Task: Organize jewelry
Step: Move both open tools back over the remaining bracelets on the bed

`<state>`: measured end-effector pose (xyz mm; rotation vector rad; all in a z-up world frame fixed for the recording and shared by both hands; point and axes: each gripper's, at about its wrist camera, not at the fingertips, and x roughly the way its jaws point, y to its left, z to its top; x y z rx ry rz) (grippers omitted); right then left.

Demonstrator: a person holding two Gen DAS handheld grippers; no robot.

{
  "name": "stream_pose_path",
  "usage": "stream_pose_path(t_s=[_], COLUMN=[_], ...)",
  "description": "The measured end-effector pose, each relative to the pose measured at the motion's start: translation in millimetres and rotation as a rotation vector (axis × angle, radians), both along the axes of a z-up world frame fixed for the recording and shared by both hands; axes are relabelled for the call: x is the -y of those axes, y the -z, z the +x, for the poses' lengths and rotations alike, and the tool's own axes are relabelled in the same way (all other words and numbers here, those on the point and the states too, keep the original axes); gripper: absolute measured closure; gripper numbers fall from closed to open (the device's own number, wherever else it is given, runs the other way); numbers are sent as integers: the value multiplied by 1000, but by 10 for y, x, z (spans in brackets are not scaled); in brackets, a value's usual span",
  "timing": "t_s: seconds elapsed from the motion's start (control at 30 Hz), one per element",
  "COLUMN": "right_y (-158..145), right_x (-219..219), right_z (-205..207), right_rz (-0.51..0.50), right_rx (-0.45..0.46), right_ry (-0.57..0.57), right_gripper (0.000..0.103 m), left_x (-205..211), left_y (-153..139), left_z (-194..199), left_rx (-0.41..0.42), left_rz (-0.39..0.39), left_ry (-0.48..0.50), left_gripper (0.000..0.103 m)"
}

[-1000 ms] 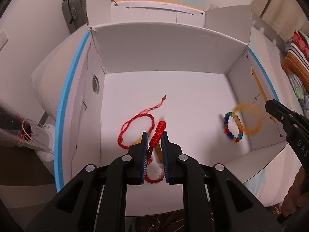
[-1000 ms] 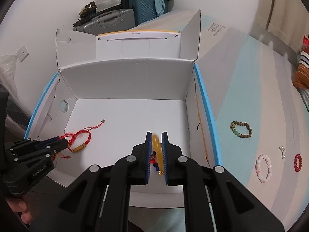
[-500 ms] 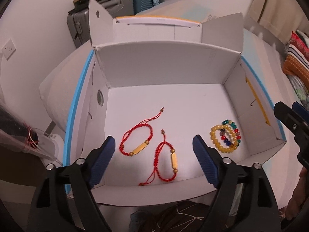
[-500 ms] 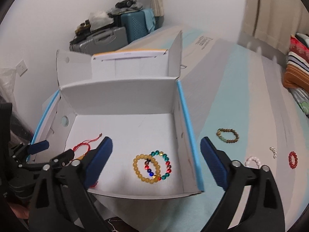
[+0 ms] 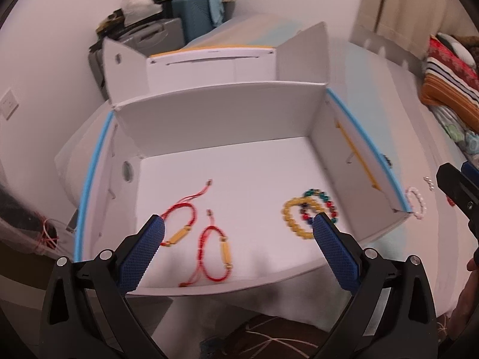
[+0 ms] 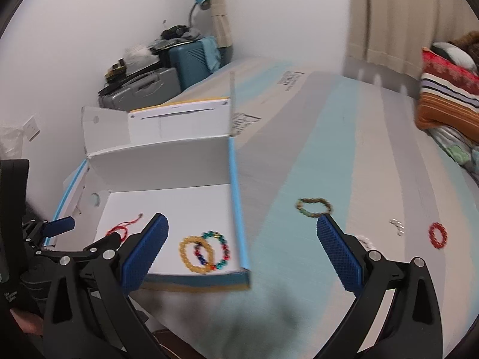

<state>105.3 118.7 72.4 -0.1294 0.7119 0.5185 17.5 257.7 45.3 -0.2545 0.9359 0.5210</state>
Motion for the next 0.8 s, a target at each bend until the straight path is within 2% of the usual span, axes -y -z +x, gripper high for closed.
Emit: stream_pose_path(t_s=[0.1, 0.27, 0.5, 0.8], right_y=[-12, -28, 39, 108], right_x=[221, 649, 1359, 2180], right_z=[17, 27, 108, 347], right_rz=[-16, -30, -43, -59], right_rx=[6, 40, 41, 25], right_ry=[36, 101, 213, 354], right_gripper=[7, 7, 7, 7], left_x=[174, 573, 1096, 1837], left_y=[-62, -146, -157, -18], left_z=[41, 190, 480, 908], left_rx=[47, 99, 133, 144], left_rz=[-13, 6, -3, -19], left_ry=[31, 104, 211, 379], left_gripper=[6, 6, 6, 6])
